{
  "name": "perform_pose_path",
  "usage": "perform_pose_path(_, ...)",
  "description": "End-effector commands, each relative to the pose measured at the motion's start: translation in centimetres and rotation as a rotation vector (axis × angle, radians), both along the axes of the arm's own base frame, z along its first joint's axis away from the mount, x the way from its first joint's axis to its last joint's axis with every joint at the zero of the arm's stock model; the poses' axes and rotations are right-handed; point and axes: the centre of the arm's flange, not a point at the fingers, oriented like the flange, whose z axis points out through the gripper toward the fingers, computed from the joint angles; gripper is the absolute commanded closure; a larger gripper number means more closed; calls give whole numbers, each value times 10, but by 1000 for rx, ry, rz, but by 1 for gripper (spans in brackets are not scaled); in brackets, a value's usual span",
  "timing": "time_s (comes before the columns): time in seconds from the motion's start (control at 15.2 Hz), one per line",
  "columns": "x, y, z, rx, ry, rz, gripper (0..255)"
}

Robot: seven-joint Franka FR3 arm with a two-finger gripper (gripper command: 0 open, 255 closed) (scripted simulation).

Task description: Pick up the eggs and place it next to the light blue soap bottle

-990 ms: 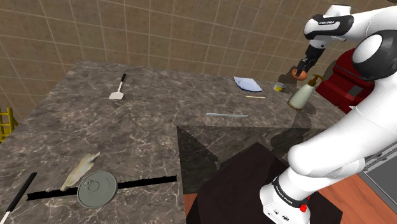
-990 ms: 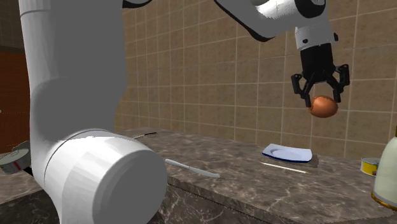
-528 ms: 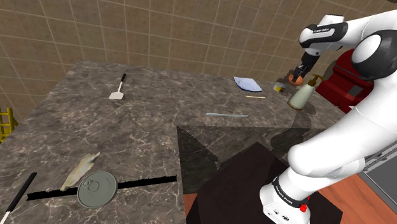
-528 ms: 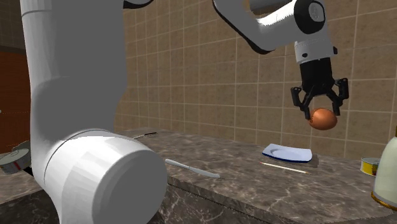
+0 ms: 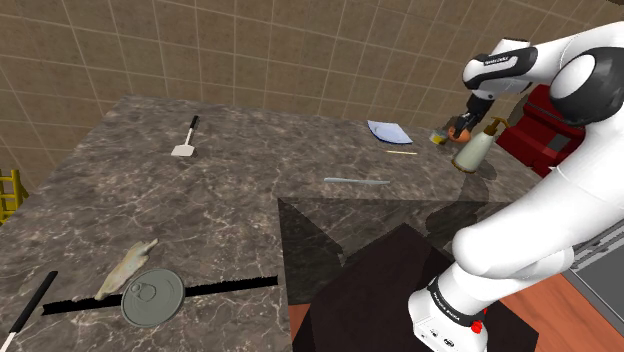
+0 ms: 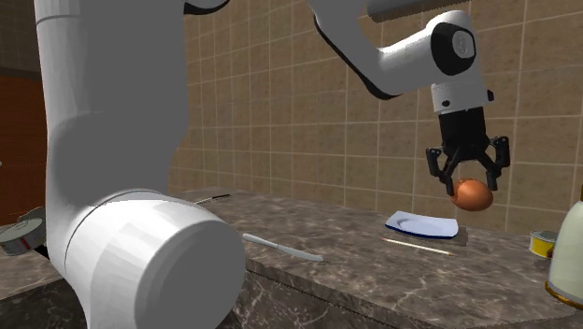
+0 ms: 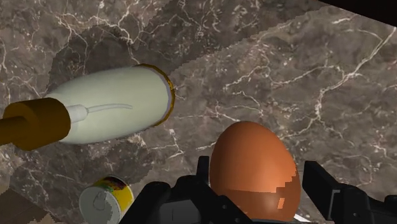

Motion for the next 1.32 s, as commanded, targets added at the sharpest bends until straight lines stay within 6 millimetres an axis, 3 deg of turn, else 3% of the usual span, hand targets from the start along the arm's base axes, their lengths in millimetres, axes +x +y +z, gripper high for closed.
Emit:
perform_pose_path(0.0,0,0,-10,-1,-1,0,255)
perform_pose_path(1.25,0,0,-111,-1,-1,0,255)
